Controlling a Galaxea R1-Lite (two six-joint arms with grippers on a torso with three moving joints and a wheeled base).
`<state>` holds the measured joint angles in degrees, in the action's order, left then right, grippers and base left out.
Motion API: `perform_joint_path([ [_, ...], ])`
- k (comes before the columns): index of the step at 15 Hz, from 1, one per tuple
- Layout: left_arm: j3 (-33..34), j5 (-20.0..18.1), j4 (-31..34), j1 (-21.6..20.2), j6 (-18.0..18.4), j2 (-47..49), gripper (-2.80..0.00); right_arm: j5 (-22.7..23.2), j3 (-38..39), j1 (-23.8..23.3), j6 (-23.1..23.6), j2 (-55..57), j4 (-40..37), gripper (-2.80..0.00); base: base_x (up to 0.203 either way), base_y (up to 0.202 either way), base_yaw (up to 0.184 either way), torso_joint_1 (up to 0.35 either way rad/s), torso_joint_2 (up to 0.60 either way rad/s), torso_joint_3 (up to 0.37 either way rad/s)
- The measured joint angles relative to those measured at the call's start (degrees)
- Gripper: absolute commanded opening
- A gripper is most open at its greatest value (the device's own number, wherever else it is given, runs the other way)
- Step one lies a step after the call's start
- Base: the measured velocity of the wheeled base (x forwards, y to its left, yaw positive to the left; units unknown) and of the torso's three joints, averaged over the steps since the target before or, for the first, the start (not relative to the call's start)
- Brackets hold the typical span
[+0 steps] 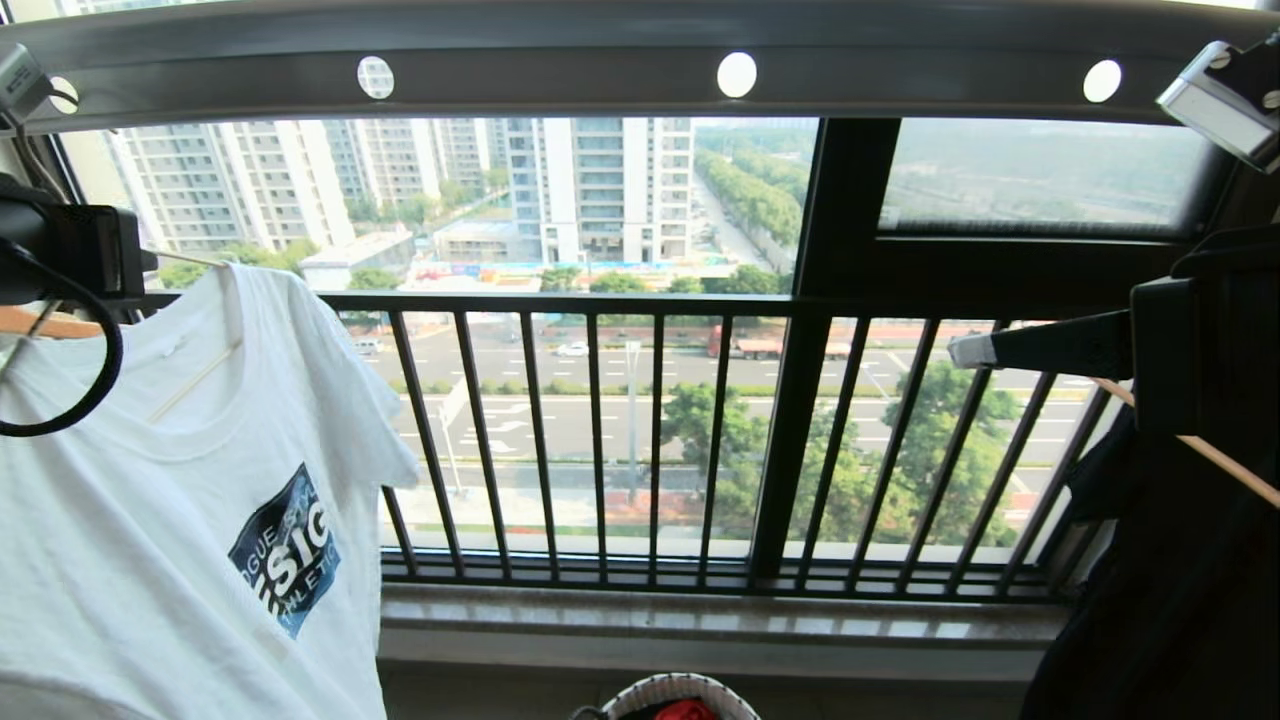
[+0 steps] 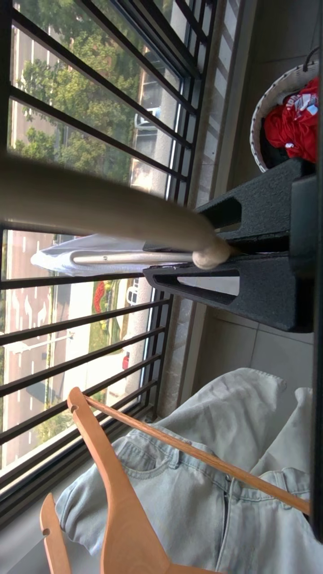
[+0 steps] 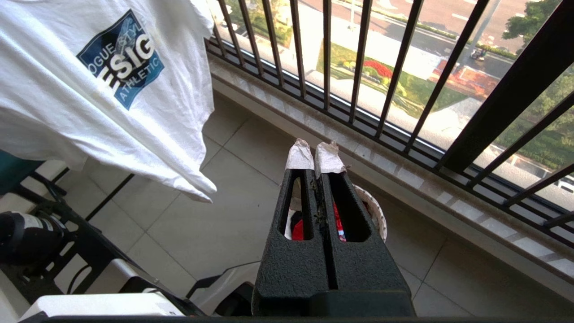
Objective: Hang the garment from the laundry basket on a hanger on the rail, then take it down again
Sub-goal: Take the clothes off the clothes rack
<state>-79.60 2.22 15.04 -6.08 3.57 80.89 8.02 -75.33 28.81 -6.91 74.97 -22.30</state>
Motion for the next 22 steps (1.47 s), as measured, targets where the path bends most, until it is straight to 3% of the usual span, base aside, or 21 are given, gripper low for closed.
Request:
perform_joint_path([
  [5,0.4,4.1,0.7,0.4,0.3,-2.6,-2.80,0.0,0.0,0.0,0.0,0.0,0.0,-2.80,0.000,0.000,0.000,0.000,0.00,0.000],
  [8,-0.3,4.5,3.6,0.4,0.5,-4.6,-2.80,0.0,0.1,0.0,0.0,0.1,0.0,-2.80,0.000,0.000,0.000,0.000,0.00,0.000],
  [16,-4.9,4.4,4.1,0.4,1.0,-8.1,-2.80,0.0,0.3,0.1,0.0,0.2,0.0,-2.80,0.000,0.000,0.000,0.000,0.00,0.000],
  [20,-7.6,3.5,13.2,0.8,0.2,-9.5,-2.80,0.0,0.3,0.1,0.0,0.3,0.0,-2.80,0.000,0.000,0.000,0.000,0.00,0.000],
  [22,-8.2,0.6,18.1,1.8,-2.1,-10.1,-2.80,0.2,0.4,0.1,-0.1,0.4,0.0,-2.80,0.000,0.000,0.000,0.000,0.00,0.000],
])
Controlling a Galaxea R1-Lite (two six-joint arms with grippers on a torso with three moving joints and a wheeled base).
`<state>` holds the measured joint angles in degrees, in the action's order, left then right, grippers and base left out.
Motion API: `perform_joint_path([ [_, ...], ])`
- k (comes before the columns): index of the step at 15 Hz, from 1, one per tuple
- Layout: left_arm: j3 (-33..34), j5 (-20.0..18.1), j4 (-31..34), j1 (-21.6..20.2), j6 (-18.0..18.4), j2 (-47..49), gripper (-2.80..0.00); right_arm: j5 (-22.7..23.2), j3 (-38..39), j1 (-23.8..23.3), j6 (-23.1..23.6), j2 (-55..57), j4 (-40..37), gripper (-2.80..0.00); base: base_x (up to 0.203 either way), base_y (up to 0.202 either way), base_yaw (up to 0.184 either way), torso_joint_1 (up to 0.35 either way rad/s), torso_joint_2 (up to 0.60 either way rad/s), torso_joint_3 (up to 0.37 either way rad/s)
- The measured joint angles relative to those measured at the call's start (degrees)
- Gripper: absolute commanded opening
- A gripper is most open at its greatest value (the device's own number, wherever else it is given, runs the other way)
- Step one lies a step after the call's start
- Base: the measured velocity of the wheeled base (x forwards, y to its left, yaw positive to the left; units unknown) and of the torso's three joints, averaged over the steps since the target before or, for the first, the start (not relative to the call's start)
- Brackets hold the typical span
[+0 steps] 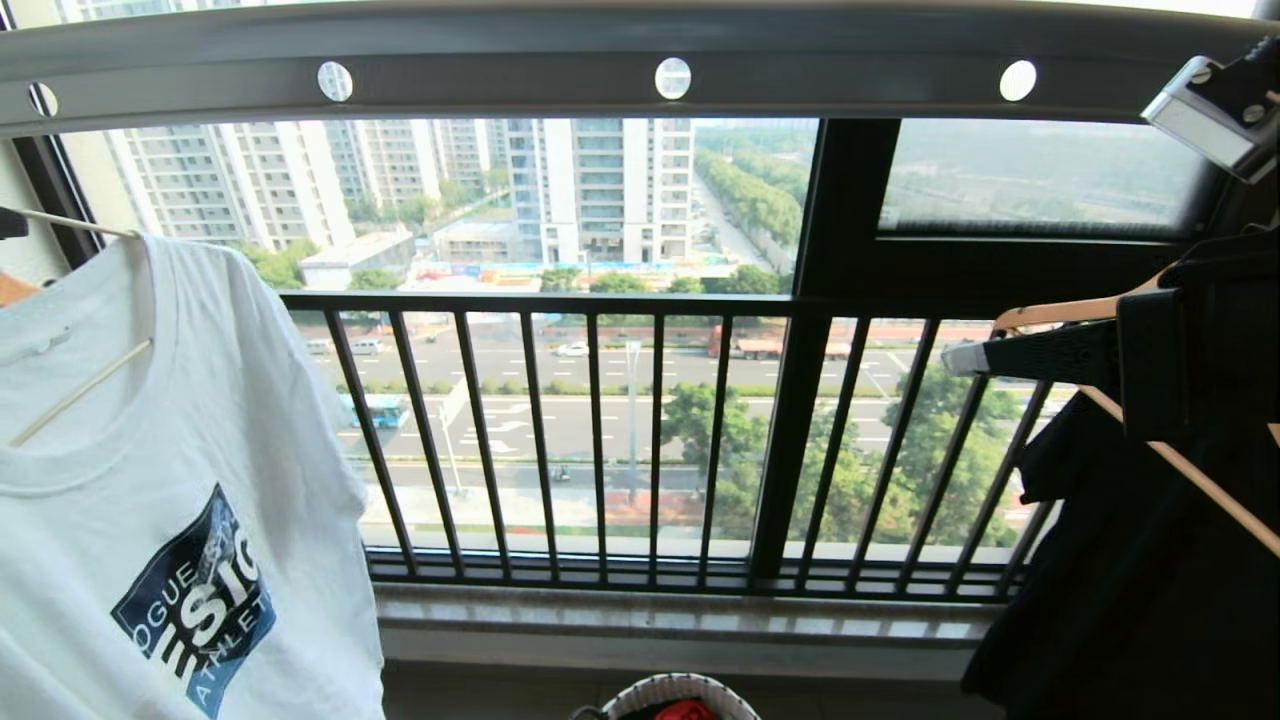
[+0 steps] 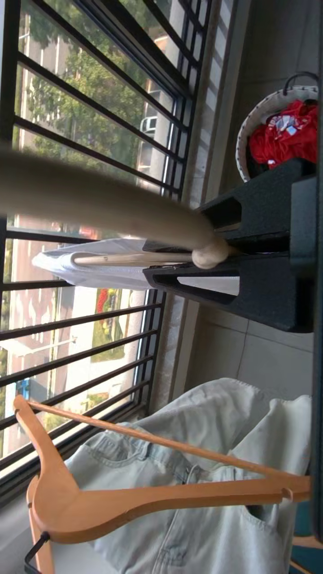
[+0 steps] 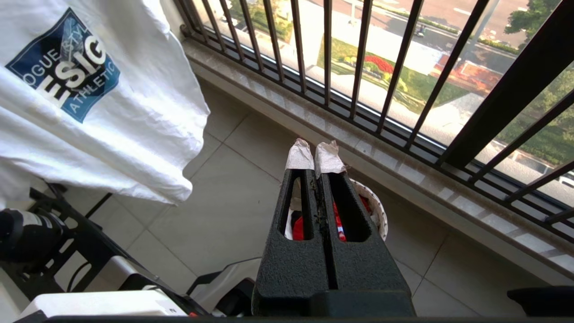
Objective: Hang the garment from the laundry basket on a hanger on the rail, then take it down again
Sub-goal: Take the clothes off the clothes rack
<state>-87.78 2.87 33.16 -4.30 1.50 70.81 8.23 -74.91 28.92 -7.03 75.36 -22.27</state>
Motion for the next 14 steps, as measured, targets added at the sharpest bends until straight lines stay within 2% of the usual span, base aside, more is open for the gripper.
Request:
perform_joint_path([
  [2,-0.1,-3.9,2.5,0.7,-1.3,-0.6,-2.80,2.4,0.1,0.0,-0.1,0.0,0.0,-2.80,0.000,0.000,0.000,0.000,0.00,0.000],
  [5,2.3,-11.3,2.8,1.2,-3.1,-1.7,-2.80,9.9,0.8,0.0,-0.1,0.2,-0.2,-2.80,0.000,0.000,0.000,0.000,0.00,0.000],
  [8,7.0,-21.9,2.3,1.3,-2.8,-2.3,-2.80,10.9,1.1,0.0,-0.4,1.4,-0.2,-2.80,0.000,0.000,0.000,0.000,0.00,0.000],
  [9,8.7,-24.1,1.1,1.4,-2.7,-1.9,-2.80,10.9,1.1,0.0,-0.5,2.0,-0.1,-2.80,0.000,0.000,0.000,0.000,0.00,0.000],
  [12,15.8,-25.3,-8.1,3.8,-2.9,0.9,-2.80,11.0,1.2,0.1,-0.7,4.2,0.0,-2.80,0.000,0.000,0.000,0.000,0.00,0.000],
  [14,20.6,-25.4,-16.5,7.4,-3.4,4.0,-2.80,10.9,1.2,0.4,-1.9,5.9,0.2,-2.80,0.000,0.000,0.000,0.000,0.00,0.000],
])
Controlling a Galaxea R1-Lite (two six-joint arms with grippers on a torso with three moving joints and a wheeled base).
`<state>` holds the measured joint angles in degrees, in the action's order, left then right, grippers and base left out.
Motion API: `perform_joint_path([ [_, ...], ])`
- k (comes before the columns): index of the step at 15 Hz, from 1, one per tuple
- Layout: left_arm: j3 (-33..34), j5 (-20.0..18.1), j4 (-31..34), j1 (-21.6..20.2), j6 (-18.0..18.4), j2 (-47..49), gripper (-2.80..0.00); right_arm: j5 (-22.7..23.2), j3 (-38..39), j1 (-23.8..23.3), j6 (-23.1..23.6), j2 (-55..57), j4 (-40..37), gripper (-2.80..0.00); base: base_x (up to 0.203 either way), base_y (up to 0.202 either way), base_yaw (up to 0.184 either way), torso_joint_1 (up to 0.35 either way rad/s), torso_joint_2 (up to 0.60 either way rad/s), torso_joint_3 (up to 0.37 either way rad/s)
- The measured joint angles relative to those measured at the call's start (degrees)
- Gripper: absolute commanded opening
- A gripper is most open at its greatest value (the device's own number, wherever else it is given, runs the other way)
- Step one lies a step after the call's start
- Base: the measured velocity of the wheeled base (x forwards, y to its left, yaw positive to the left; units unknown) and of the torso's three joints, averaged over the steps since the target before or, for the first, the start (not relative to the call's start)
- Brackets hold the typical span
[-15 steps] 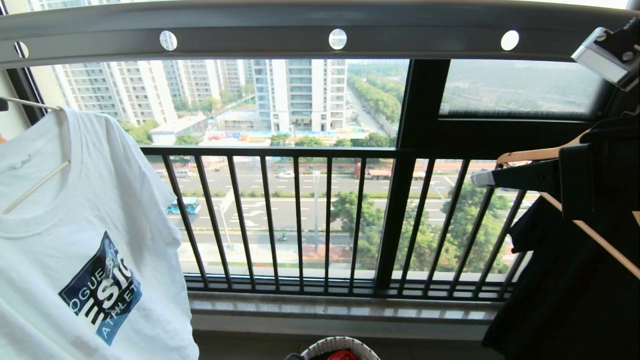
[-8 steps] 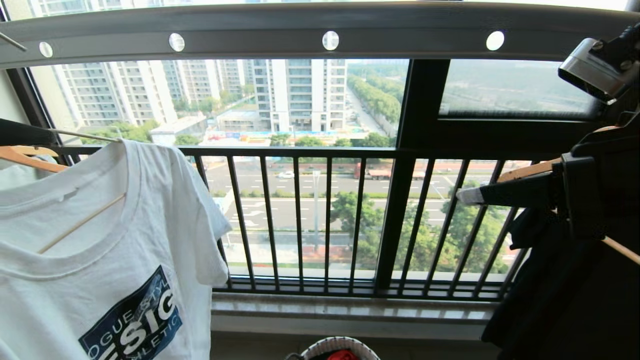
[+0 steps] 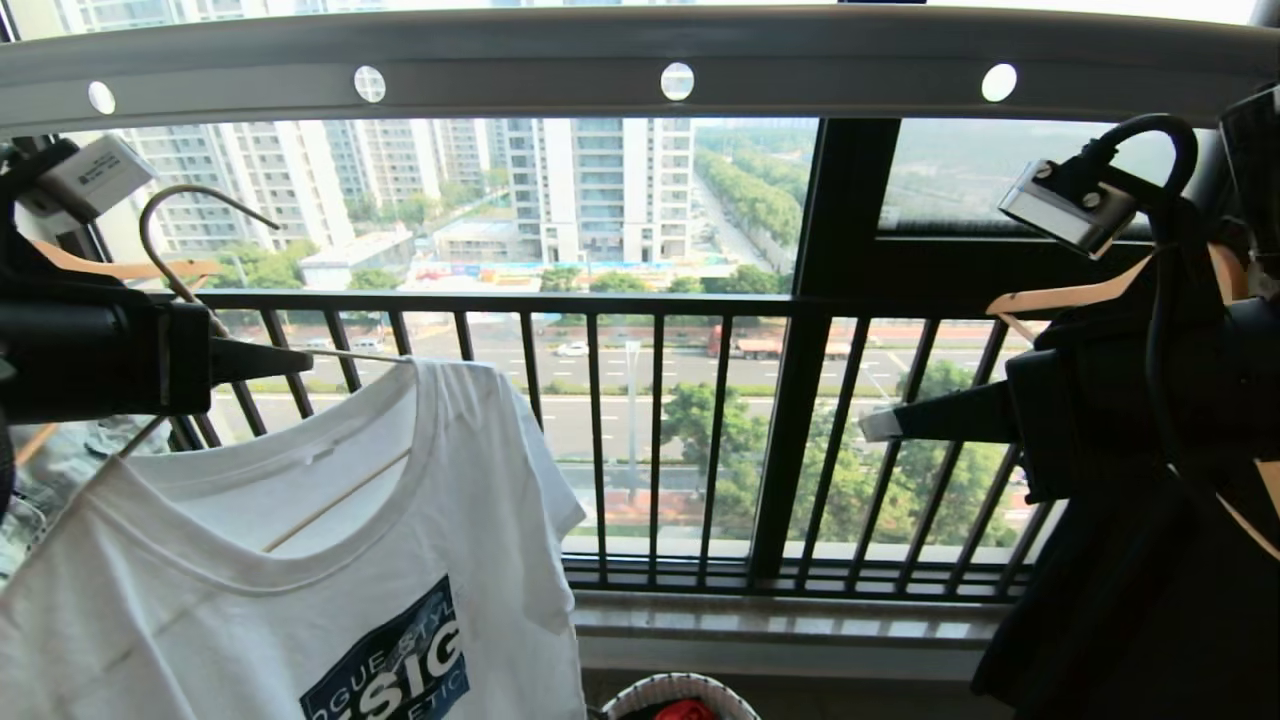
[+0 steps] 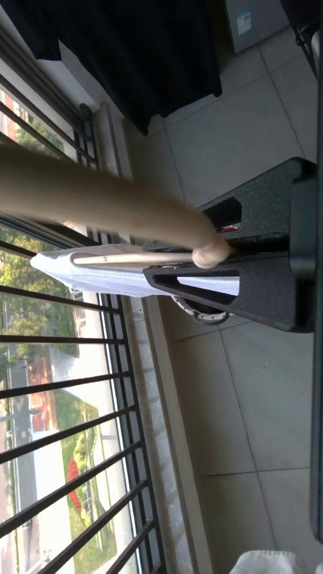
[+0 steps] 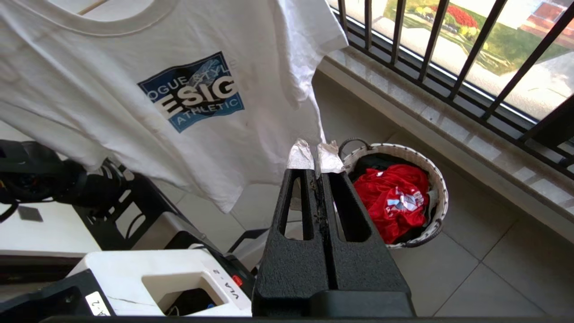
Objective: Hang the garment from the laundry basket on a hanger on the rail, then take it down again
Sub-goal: Take the clothes off the clothes rack
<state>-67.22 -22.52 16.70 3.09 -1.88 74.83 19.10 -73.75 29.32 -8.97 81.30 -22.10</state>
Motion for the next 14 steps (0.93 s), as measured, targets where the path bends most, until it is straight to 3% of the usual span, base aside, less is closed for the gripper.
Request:
perform_joint_path([
  [4,3.6,0.0,-8.3,8.1,-4.2,6.3,-2.80,-0.6,0.0,0.6,-0.7,2.3,1.8,-2.80,0.000,0.000,0.000,0.000,0.00,0.000],
  [8,5.8,0.6,-20.8,15.2,-10.4,14.4,-2.80,-1.7,1.5,0.6,-1.5,3.7,5.1,-2.80,0.000,0.000,0.000,0.000,0.00,0.000],
  [12,7.3,2.9,-30.1,17.4,-11.0,21.0,-2.80,-2.7,7.1,0.8,-0.6,7.5,18.1,-2.80,0.000,0.000,0.000,0.000,0.00,0.000],
  [13,6.9,3.6,-30.9,17.6,-11.0,22.3,-2.80,-4.3,8.0,1.1,-0.5,8.9,21.0,0.00,0.000,0.000,0.000,0.000,0.00,0.000],
  [14,6.5,3.7,-30.9,17.8,-11.0,23.1,-2.80,-6.0,8.4,1.7,-0.5,10.0,22.0,0.00,0.000,0.000,0.000,0.000,0.00,0.000],
])
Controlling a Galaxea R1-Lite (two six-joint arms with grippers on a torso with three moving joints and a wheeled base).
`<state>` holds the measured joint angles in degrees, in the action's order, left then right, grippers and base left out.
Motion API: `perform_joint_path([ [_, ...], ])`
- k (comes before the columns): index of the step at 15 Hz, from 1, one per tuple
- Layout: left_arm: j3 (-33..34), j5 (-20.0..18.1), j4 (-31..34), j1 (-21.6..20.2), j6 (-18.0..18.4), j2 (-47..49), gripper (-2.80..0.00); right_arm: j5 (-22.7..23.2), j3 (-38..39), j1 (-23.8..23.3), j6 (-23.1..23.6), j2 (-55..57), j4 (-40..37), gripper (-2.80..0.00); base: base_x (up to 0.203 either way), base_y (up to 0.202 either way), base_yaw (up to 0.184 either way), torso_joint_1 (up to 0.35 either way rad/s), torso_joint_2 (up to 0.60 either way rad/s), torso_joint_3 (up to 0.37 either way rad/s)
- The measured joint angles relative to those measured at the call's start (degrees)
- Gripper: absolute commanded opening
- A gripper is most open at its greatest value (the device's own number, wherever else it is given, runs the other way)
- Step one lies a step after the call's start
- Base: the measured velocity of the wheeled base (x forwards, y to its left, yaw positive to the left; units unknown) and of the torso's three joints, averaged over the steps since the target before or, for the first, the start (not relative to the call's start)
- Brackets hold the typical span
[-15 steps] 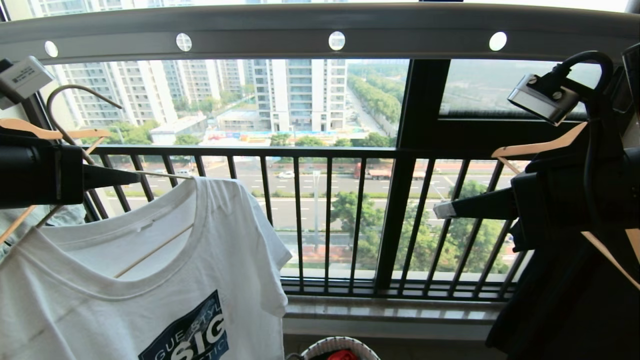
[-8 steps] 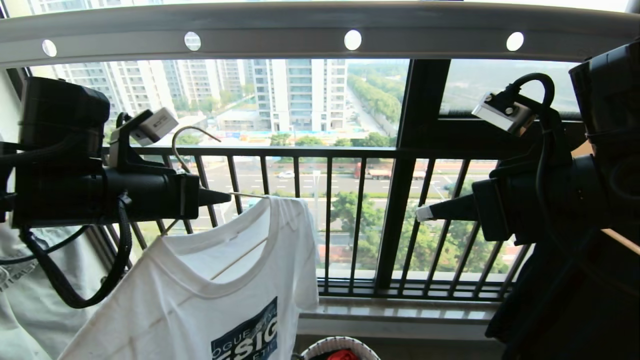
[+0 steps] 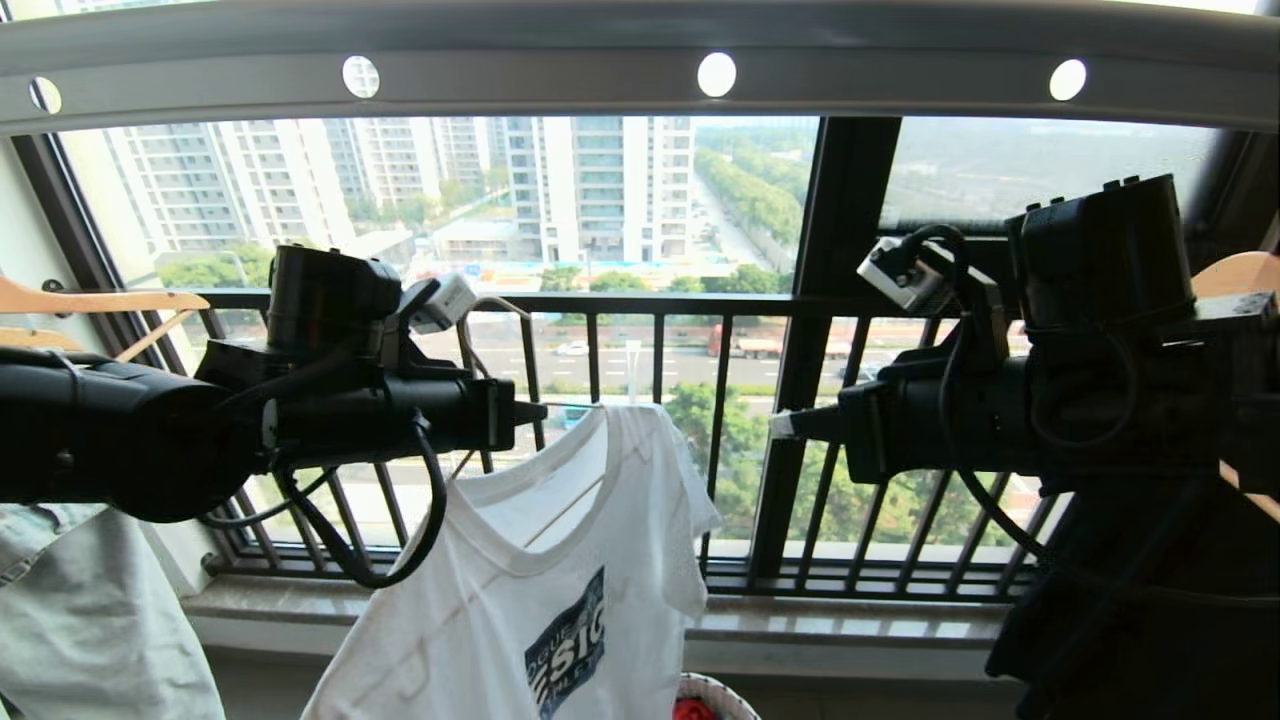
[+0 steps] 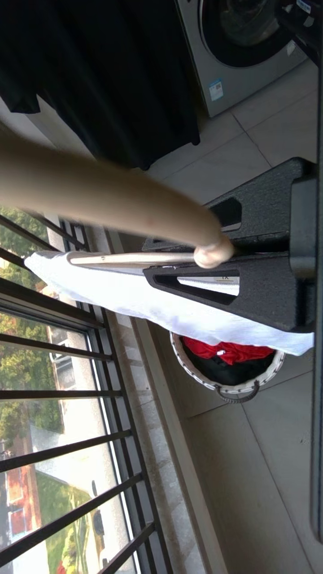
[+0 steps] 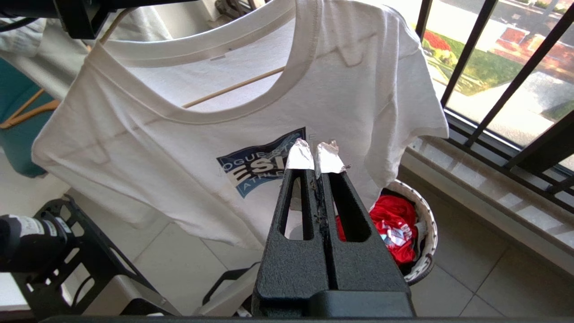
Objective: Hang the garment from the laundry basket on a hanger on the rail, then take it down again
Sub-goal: Take the clothes off the clothes rack
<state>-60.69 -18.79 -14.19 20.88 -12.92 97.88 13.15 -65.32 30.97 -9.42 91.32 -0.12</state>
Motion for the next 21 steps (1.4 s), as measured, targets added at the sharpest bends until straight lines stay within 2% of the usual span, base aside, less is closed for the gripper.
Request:
perform_joint_path([
  [3,-0.4,1.3,0.0,0.9,0.0,1.0,-2.80,-5.3,0.5,3.0,0.3,3.4,0.9,0.00,0.000,0.000,0.000,0.000,0.00,0.000],
  [6,-0.5,5.6,0.2,3.8,0.0,1.1,-2.80,-10.0,0.7,5.1,0.0,5.9,4.8,0.00,0.000,0.000,0.000,0.000,0.00,0.000],
  [8,-0.5,9.7,0.2,6.1,0.0,1.3,-2.80,-16.8,0.7,6.8,-0.2,7.2,6.7,0.00,0.000,0.000,0.000,0.000,0.00,0.000],
  [9,-0.6,10.4,0.1,6.8,0.0,1.4,-2.80,-20.0,0.7,8.0,-0.5,7.8,8.4,0.00,0.000,0.000,0.000,0.000,0.00,0.000],
  [10,-0.6,10.5,0.0,7.4,-0.1,1.3,-2.80,-22.7,0.6,9.2,-1.1,8.4,10.4,0.00,0.000,0.000,0.000,0.000,0.00,0.000],
  [14,-0.6,10.5,-0.2,9.1,-2.3,-0.1,-2.80,-28.1,0.1,13.3,-1.7,11.4,13.0,0.00,0.000,0.000,0.000,0.000,0.00,0.000],
  [17,-0.7,10.5,-0.1,9.8,-3.0,-1.9,-2.80,-36.5,-0.9,15.8,-1.4,15.4,14.0,0.00,0.000,0.000,0.000,0.000,0.00,0.000],
  [21,-0.5,10.5,0.0,11.7,-3.6,-4.1,-2.80,-38.3,-1.3,16.6,-1.3,17.5,15.0,0.00,0.000,0.000,0.000,0.000,0.00,0.000],
])
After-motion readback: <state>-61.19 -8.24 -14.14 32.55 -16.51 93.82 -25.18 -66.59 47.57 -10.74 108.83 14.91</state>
